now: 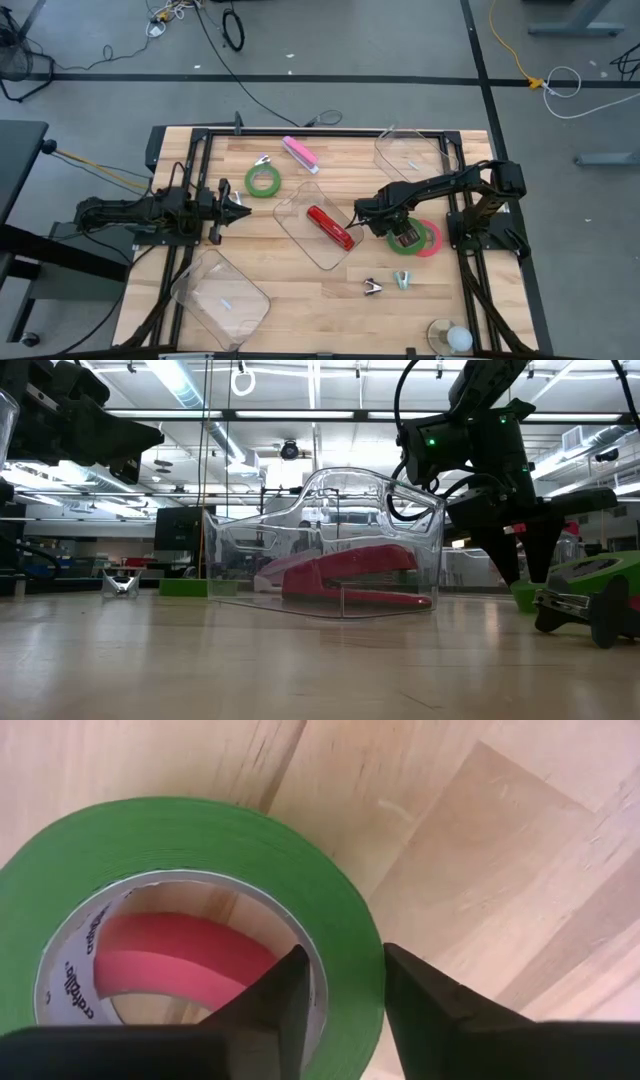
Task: Pick and place Stapler, Stapler remover, tape
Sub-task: Put the bottom green tape into the top transparent bin
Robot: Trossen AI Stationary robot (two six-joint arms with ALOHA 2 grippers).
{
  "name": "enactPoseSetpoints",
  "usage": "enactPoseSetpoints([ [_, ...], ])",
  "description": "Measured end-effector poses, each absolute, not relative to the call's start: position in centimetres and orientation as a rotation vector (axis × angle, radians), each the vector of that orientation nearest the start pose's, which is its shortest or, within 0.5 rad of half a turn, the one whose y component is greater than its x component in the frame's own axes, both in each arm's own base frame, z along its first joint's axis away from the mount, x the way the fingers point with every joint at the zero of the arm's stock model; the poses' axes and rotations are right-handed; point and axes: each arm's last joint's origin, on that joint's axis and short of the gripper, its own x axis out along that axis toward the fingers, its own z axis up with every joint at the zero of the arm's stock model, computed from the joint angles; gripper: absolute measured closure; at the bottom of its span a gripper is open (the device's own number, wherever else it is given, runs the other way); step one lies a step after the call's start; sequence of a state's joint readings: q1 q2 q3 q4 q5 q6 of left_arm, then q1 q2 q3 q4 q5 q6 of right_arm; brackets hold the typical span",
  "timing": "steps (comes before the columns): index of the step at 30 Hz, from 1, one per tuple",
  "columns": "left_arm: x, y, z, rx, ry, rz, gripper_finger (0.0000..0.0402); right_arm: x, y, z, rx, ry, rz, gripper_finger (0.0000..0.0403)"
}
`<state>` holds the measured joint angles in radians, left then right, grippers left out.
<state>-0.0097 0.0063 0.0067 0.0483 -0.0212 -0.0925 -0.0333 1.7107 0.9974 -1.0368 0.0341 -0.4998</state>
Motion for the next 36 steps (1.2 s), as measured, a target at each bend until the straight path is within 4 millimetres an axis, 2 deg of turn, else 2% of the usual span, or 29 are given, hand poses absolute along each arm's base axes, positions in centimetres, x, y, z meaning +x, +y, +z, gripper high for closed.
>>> enactPoseSetpoints([
  [7, 9.8, 0.0, 17.0, -0.093, -0.049, 0.009, 0.0371, 26.4, -1.0, 15.5, -0.368, 1.722, 0.389, 0.0305],
  [20, 9.8, 0.0, 17.0, -0.093, -0.049, 0.009, 0.0371, 26.0, -1.0, 16.0, -0.361, 1.743, 0.388, 0.0309],
  [27, 9.8, 0.0, 17.0, -0.093, -0.049, 0.009, 0.0372, 25.4, -1.0, 17.8, -0.351, 1.713, 0.361, 0.0310],
  [36, 9.8, 0.0, 17.0, -0.093, -0.050, 0.009, 0.0372, 26.5, -1.7, 22.5, -0.285, 1.581, 0.240, 0.0310],
])
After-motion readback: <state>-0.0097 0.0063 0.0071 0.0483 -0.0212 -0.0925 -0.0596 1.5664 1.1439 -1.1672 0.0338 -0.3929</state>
